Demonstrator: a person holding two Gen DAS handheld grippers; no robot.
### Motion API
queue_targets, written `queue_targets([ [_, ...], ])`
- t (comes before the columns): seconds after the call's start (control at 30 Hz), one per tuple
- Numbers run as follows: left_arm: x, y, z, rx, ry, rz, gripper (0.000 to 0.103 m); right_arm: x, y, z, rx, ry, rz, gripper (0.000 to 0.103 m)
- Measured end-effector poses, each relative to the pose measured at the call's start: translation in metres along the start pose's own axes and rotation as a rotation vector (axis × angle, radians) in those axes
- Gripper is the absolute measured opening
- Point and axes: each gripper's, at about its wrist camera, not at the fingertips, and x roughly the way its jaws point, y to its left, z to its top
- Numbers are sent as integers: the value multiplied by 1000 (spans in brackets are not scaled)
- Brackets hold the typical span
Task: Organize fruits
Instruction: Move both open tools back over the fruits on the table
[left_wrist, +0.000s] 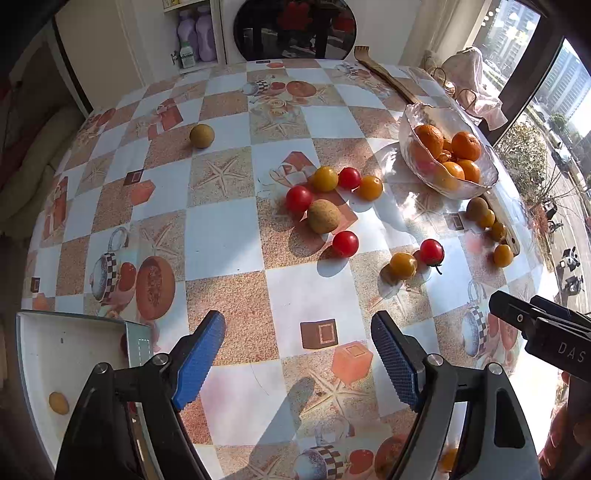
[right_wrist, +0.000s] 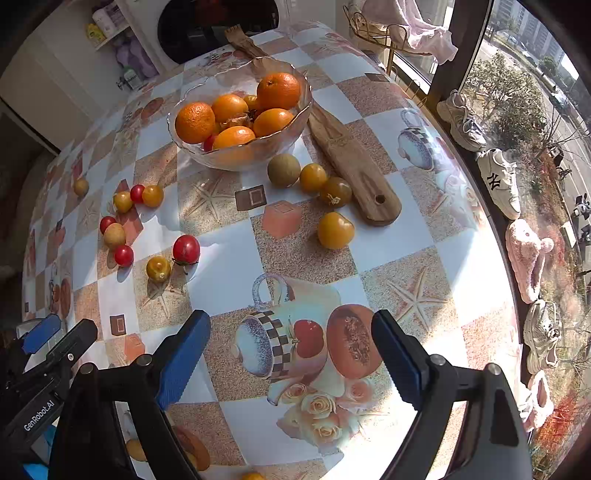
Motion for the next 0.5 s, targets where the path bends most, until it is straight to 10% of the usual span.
queue_targets([
  [0.5, 45, -25, 30, -51, 13, 28, 69, 28, -16, 27, 0, -11, 14, 68],
])
